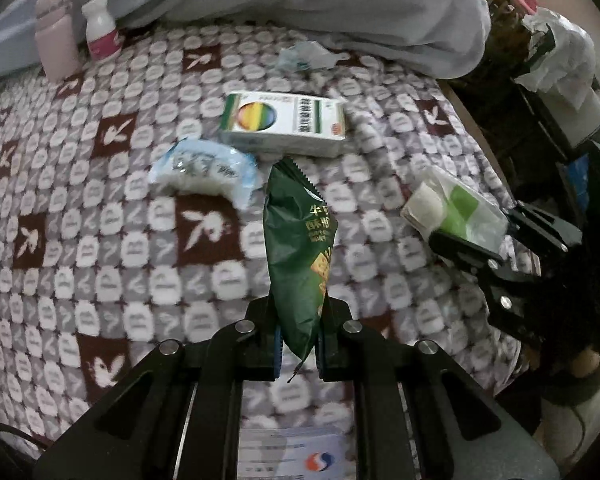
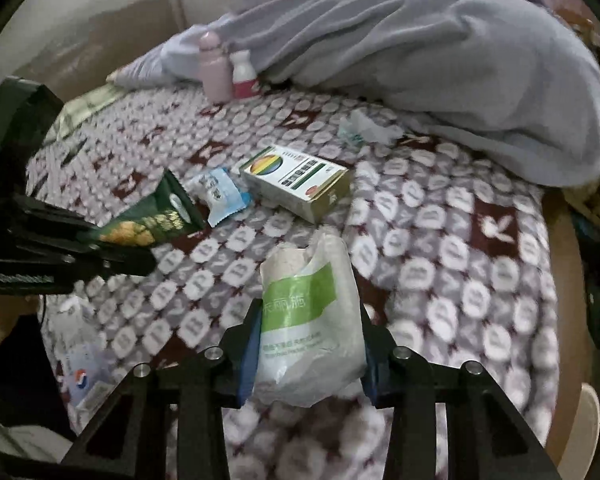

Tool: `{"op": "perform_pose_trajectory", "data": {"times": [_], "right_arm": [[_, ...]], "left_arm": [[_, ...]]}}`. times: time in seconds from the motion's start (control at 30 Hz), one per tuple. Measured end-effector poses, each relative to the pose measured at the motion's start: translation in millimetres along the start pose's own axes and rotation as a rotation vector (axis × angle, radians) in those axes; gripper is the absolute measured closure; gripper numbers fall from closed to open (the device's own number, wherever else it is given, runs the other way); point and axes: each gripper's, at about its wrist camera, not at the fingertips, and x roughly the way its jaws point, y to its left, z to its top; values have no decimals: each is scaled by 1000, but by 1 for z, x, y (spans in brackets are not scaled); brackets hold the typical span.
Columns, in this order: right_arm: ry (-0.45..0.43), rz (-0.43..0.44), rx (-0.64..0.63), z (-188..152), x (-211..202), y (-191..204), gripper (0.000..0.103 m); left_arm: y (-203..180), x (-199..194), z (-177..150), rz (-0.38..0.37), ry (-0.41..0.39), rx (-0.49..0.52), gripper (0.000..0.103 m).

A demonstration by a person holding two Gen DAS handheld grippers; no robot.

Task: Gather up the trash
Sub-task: 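Carry the green snack bag and tissue pack over the cream bin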

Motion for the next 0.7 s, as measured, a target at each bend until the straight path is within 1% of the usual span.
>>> {"op": "perform_pose_trajectory", "data": {"times": [0.2,0.33,0.7], "right_arm": [[-48,-12,91,-14,-30,-11,63],[-67,-41,132,-26,-48,-21,63],[-127,-113,244,-60,-99,-65,63]], "left_arm": [[-27,-2,0,17,-21,10,94],[-50,-2,-2,21,-31,32,94],[-120,-2,0,-22,-38,122,94]]}}
